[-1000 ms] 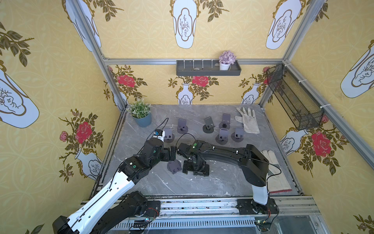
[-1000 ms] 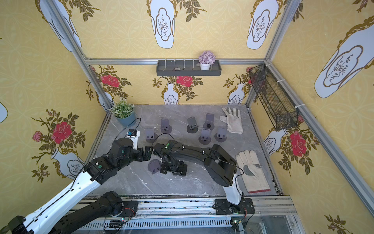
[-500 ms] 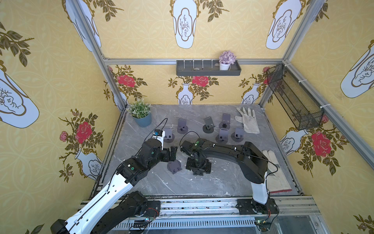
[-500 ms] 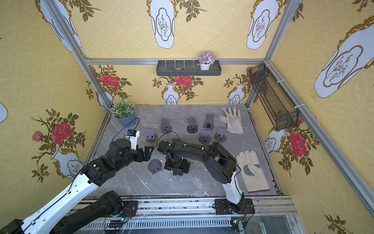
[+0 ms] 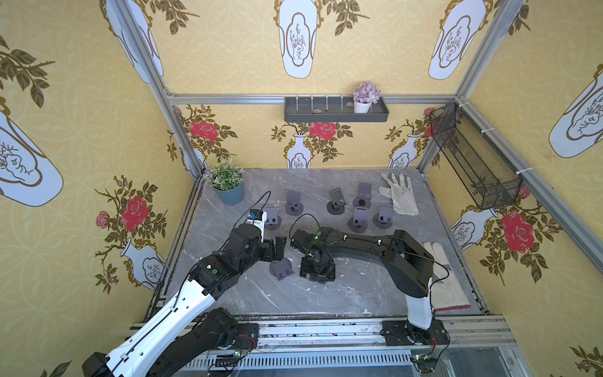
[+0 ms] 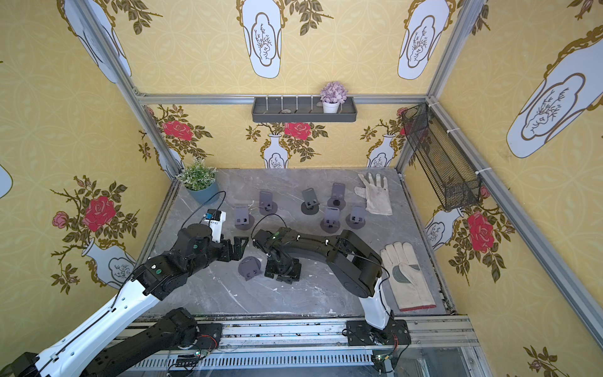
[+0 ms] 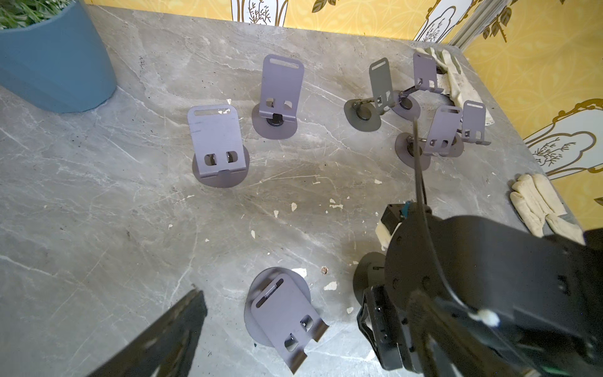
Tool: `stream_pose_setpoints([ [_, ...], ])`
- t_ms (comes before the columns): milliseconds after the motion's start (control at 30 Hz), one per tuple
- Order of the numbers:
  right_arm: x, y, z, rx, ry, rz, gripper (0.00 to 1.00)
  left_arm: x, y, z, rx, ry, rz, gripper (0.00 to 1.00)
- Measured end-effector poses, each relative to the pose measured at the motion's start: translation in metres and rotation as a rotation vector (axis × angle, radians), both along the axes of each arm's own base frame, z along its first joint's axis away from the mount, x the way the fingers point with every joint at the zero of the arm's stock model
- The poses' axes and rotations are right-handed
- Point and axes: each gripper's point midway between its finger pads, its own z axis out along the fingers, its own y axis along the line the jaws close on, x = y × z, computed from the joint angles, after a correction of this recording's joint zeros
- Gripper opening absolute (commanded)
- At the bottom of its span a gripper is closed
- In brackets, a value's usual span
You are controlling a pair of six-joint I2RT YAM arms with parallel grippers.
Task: Open the phone stand
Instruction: Pick up the phone stand at the center of the board.
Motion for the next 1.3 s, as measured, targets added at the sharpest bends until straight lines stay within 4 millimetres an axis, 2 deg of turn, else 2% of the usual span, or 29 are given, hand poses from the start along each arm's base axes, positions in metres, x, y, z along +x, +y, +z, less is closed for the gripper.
stream_pose_setpoints([
  [200, -0.005, -0.010, -0.009, -0.020, 0.012, -0.002, 0.69, 0.000, 0.000, 0.000, -0.001, -0.001, 0.000, 0.99],
  [467, -0.004, -0.009, -0.007, -0.012, 0.008, 0.000, 0.68, 0.000, 0.000, -0.001, 0.000, 0.001, 0.000, 0.99],
  [833, -0.003, -0.012, -0.006, -0.014, 0.004, 0.003, 0.44, 0.000, 0.000, -0.001, 0.001, 0.001, 0.000, 0.99],
  [1100, 0.002, -0.014, 0.023, 0.042, -0.059, 0.059, 0.42, 0.004, -0.012, -0.010, -0.028, 0.019, -0.028, 0.99],
  [1300, 0.005, -0.023, 0.045, 0.083, -0.122, 0.105, 0.41, 0.008, -0.036, -0.025, -0.107, 0.068, -0.080, 0.99],
])
